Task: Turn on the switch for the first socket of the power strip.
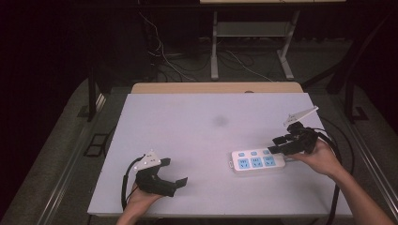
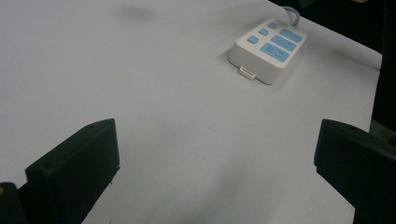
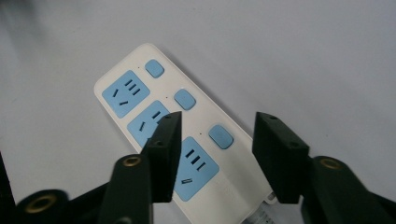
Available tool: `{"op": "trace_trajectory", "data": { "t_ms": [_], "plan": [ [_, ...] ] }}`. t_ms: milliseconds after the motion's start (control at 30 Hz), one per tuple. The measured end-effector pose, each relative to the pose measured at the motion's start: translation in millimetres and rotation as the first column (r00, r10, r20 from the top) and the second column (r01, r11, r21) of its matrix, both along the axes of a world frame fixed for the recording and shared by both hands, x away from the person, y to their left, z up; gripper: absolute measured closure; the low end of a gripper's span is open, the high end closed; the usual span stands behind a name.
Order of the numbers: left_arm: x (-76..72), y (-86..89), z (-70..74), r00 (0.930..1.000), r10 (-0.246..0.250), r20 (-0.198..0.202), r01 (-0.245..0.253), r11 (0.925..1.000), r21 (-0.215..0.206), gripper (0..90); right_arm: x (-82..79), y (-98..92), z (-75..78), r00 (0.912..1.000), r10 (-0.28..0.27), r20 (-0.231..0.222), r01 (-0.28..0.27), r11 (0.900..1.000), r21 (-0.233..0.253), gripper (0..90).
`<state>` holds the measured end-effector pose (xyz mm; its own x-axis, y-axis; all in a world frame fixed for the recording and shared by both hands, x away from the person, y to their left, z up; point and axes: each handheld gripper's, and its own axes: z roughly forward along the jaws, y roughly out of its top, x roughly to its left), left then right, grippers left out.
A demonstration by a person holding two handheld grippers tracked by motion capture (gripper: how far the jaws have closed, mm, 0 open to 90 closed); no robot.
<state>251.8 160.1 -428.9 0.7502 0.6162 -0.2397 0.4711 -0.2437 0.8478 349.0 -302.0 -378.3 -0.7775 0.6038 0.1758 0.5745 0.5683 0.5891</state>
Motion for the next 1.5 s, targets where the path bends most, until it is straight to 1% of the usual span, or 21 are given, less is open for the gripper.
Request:
{"op": "trace_trajectory", "data": {
  "t_ms": [233, 433, 500, 533, 667, 733, 900, 1267, 1333, 1500],
  "plan": [
    [0.4, 0.1, -0.3, 1.0000, 0.000, -0.002, 0.000, 1.0000, -0.001, 0.0, 5.8, 2.3, -6.1, 0.9988, 0.044, -0.021, -0.044, 0.999, 0.003, 66.9],
    [0.6, 0.1, -0.4, 1.0000, -0.001, -0.003, 0.001, 1.0000, 0.001, 0.0, 9.9, 6.8, -11.6, 0.9971, 0.075, -0.014, -0.075, 0.997, -0.023, 73.6],
    [0.7, 0.2, -0.4, 1.0000, 0.000, -0.003, 0.000, 1.0000, 0.001, 0.0, 10.7, 7.7, -12.6, 0.9966, 0.079, -0.022, -0.079, 0.996, -0.027, 76.5],
    [0.9, 0.5, -0.6, 1.0000, 0.000, -0.005, 0.000, 1.0000, 0.002, 0.0, 11.8, 7.9, -13.4, 0.9959, 0.088, -0.020, -0.088, 0.996, -0.026, 77.7],
    [1.2, 0.0, -1.2, 1.0000, -0.003, -0.009, 0.003, 1.0000, 0.006, 0.0, 14.2, 8.9, -15.8, 0.9950, 0.097, -0.025, -0.097, 0.995, -0.032, 81.3],
    [1.1, -0.2, -1.2, 0.9999, -0.005, -0.010, 0.005, 1.0000, 0.009, 0.0, 14.9, 10.1, -17.3, 0.9950, 0.094, -0.034, -0.095, 0.995, -0.036, 83.1],
    [1.3, -0.1, -1.4, 0.9999, -0.005, -0.010, 0.005, 0.9999, 0.010, 0.0, 17.9, 12.1, -20.4, 0.9931, 0.107, -0.048, -0.109, 0.993, -0.039, 88.7],
    [1.8, 0.1, -1.9, 0.9999, -0.005, -0.015, 0.006, 0.9998, 0.016, 0.0, 23.0, 14.4, -26.0, 0.9932, 0.100, -0.059, -0.103, 0.994, -0.043, 89.4],
    [1.9, 0.1, -2.0, 0.9999, -0.006, -0.014, 0.006, 0.9998, 0.018, 0.0, 23.7, 15.2, -27.5, 0.9920, 0.108, -0.065, -0.111, 0.993, -0.049, 89.4],
    [1.8, -0.2, -2.3, 0.9998, -0.005, -0.019, 0.005, 0.9997, 0.023, 0.0, 24.1, 15.7, -28.0, 0.9927, 0.099, -0.069, -0.102, 0.994, -0.044, 89.5]
  ]
}}
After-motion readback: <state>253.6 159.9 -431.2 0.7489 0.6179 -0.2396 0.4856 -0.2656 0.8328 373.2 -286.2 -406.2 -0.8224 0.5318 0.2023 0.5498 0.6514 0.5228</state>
